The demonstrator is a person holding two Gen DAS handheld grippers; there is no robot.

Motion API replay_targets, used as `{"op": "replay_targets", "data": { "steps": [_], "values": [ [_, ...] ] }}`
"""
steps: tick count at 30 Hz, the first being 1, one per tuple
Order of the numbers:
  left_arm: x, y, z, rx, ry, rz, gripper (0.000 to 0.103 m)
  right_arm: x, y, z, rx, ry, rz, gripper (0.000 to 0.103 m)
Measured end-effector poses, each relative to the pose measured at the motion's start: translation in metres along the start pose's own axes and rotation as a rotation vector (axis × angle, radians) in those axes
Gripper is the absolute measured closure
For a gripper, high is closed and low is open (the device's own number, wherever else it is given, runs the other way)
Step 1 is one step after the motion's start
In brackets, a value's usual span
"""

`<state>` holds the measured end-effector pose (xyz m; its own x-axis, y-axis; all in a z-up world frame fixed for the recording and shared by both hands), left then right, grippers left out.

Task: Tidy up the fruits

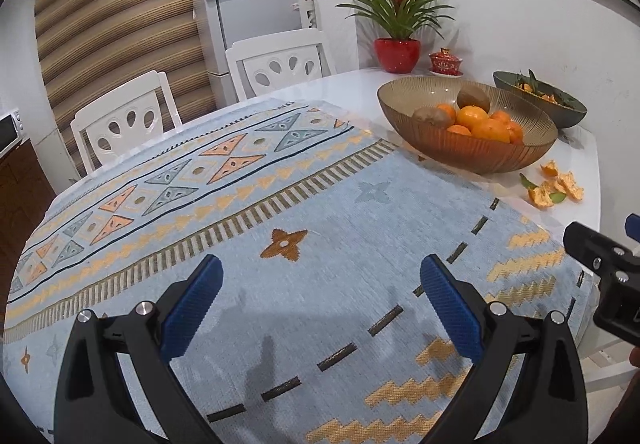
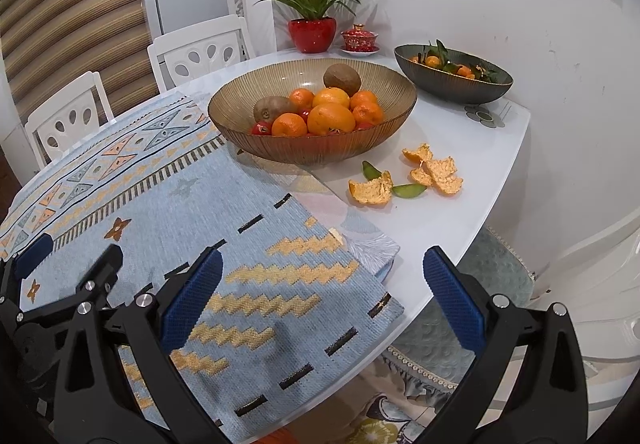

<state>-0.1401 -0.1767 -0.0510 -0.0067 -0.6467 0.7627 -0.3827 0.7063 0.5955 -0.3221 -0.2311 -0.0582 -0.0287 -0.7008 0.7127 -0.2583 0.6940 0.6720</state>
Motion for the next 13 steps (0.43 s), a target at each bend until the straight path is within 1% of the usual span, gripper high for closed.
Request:
{"op": "replay_targets", "data": {
  "steps": [3, 6, 8, 9, 11, 13],
  "values": [
    [0.0015, 0.0024, -0.0058, 0.017, 0.023, 0.015, 0.005, 0.0012, 0.0005, 0.0022, 0.005, -0.005, 0.001, 0.003],
    [0.0022, 0.0015, -0.0068, 0.035, 0.003, 0.003, 0.005, 0.0019, 0.0006, 0.0040, 0.002, -0.006, 0.004, 0.003],
    [0.0017, -0.0002, -0.0060, 0.027, -0.005, -0.017, 0.005, 0.0021, 0.0005, 0.0046, 0.001, -0.006, 0.004, 0.003],
    [0.0022, 0.0001, -0.0049, 0.017, -0.006, -0.017, 0.005, 0.0020, 0.0008, 0.0047, 0.001, -0.004, 0.004, 0.003],
    [0.0017, 0.0007, -0.0054, 0.027, -0.008, -0.019, 0.005, 0.0022, 0.0010, 0.0049, 0.000, -0.002, 0.005, 0.003],
    [0.0017, 0.0007, -0.0038, 0.010, -0.006, -0.023, 0.005, 0.0023, 0.0013, 0.0050, 0.000, -0.002, 0.007, 0.003]
  ]
}}
Point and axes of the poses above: each gripper's, at about its wrist camera, not at the fingertips, and y roughly against the way its jaws point, z to its right, x to its top, the point moved 9 cm from there along -y, roughly the way its jaws point, and after that the axes turned 11 degrees about -y, right-handed, at the moved point
